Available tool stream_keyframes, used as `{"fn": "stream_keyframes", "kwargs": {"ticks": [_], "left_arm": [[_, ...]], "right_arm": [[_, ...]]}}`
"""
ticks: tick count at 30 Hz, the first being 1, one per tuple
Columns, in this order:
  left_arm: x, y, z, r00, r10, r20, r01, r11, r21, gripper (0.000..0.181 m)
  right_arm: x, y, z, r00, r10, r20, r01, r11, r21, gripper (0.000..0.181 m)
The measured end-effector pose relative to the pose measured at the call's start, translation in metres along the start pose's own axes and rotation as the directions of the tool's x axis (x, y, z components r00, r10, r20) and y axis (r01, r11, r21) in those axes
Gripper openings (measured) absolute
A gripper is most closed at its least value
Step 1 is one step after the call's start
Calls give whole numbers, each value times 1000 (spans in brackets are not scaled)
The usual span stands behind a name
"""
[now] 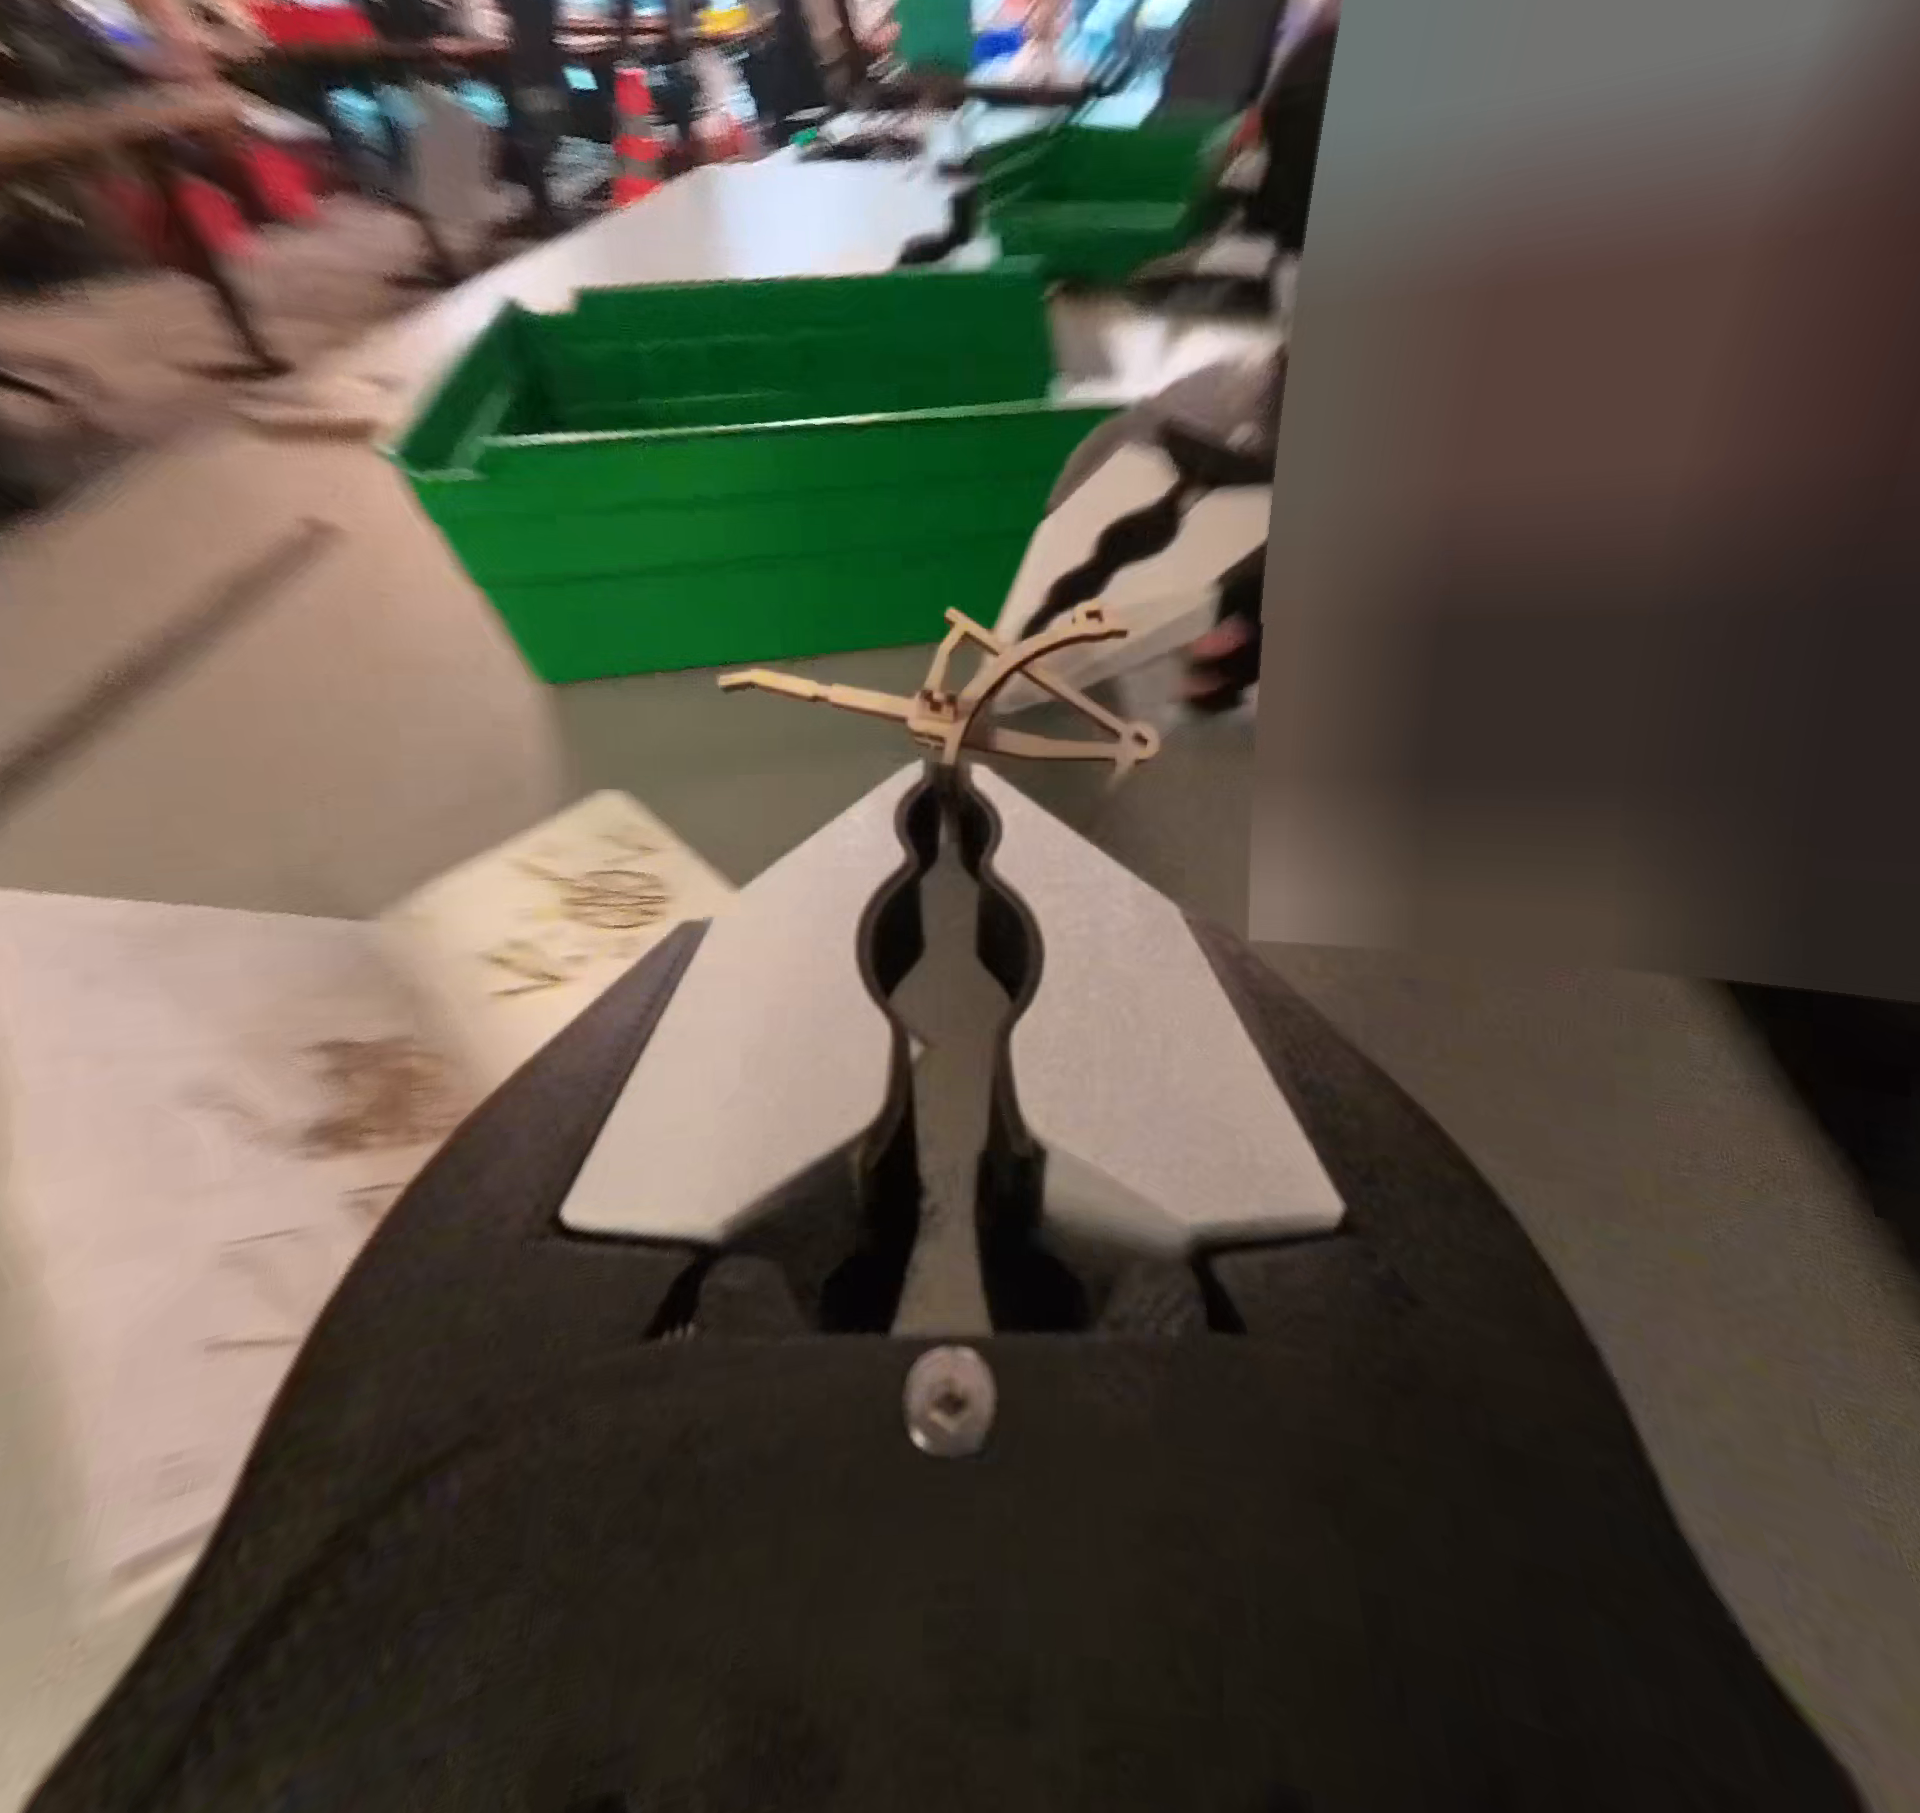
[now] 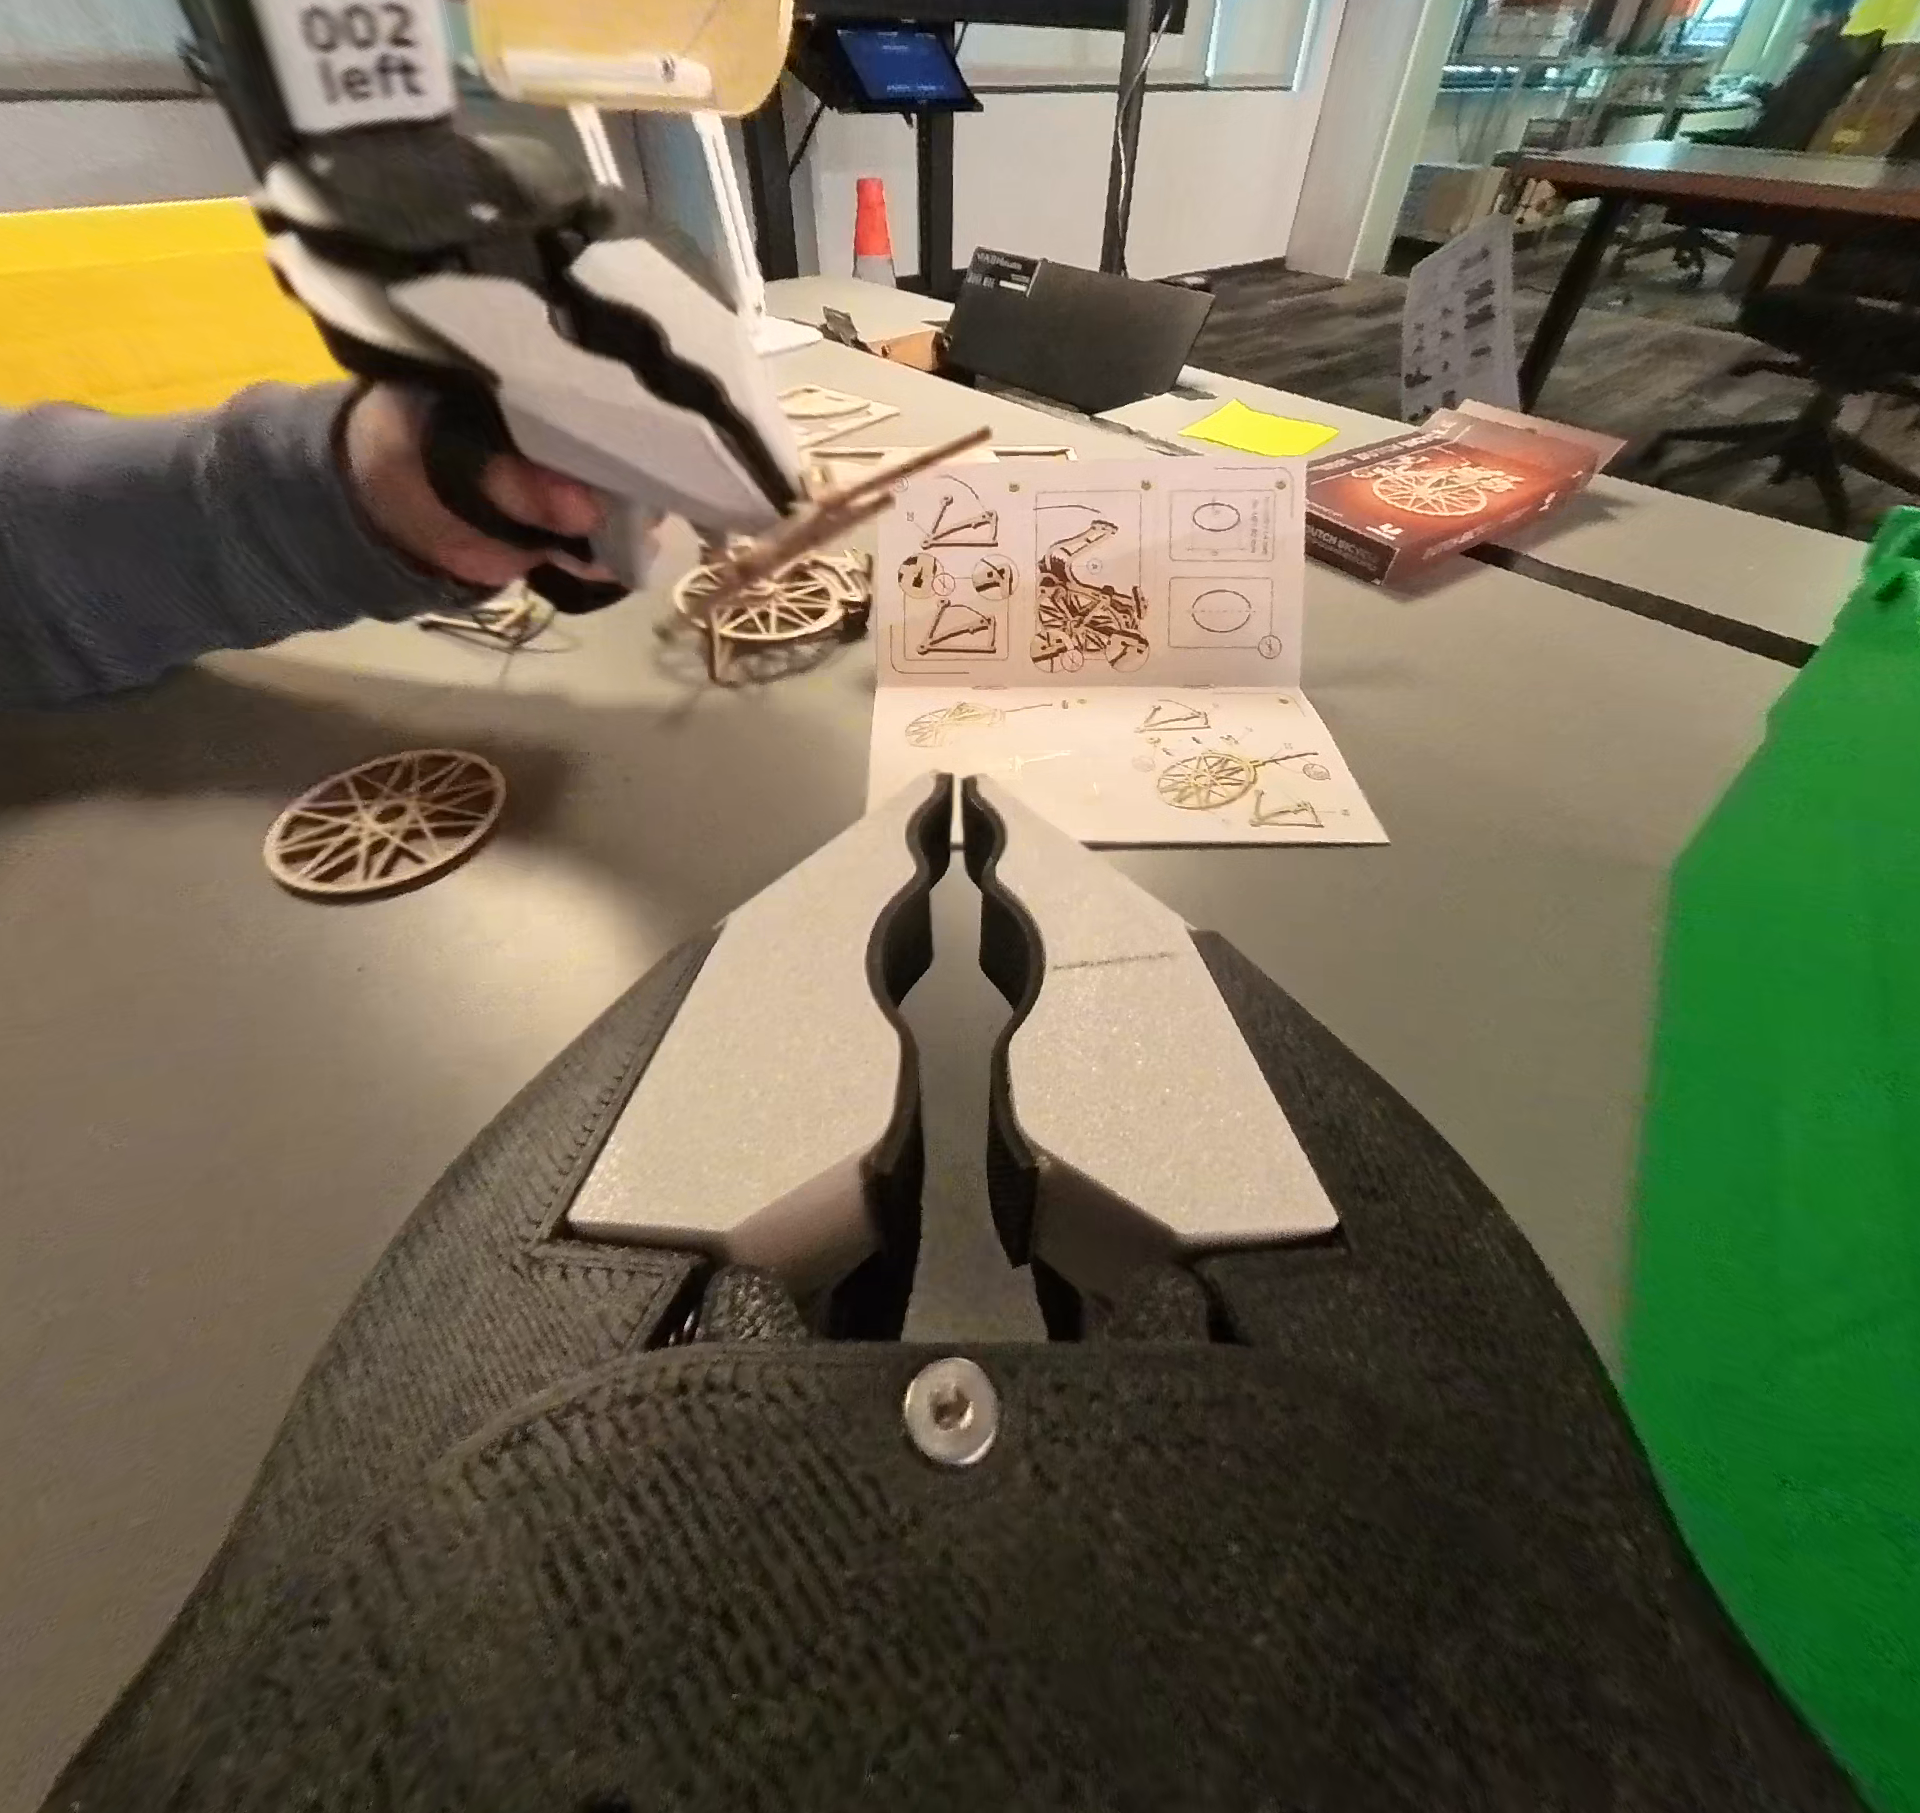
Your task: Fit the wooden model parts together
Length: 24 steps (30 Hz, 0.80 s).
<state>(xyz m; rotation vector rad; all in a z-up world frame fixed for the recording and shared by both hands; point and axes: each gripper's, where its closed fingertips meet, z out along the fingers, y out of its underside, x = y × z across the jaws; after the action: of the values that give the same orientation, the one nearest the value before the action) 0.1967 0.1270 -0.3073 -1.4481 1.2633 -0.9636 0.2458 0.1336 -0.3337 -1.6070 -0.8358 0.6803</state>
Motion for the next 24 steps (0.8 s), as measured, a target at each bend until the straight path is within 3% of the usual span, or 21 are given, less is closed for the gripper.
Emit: {"fn": "stream_keyframes", "kwargs": {"ticks": [2,4,10,13,18,24], "left_arm": [[-9,1,2,957,230,176,-220,973,-76,0],[-10,1,3,869,415,269,-387,910,-151,1],[-7,1,7,605,718,346,-644,696,-319,1],[-4,0,10,503,790,350,-702,610,-368,1],[2,3,14,371,868,330,-757,488,-434,1],[8,5,15,290,905,311,-794,409,-450,1]], "right_arm": [[-3,-2,1,999,27,24,-28,999,17,2],[-3,-6,1,997,63,32,-65,997,43,8],[-11,-30,3,954,250,164,-278,944,178,35],[-14,-27,12,946,279,165,-304,941,151,40],[-25,-23,23,933,302,197,-327,938,111,33],[-26,-28,21,918,322,232,-359,923,138,22]]}}
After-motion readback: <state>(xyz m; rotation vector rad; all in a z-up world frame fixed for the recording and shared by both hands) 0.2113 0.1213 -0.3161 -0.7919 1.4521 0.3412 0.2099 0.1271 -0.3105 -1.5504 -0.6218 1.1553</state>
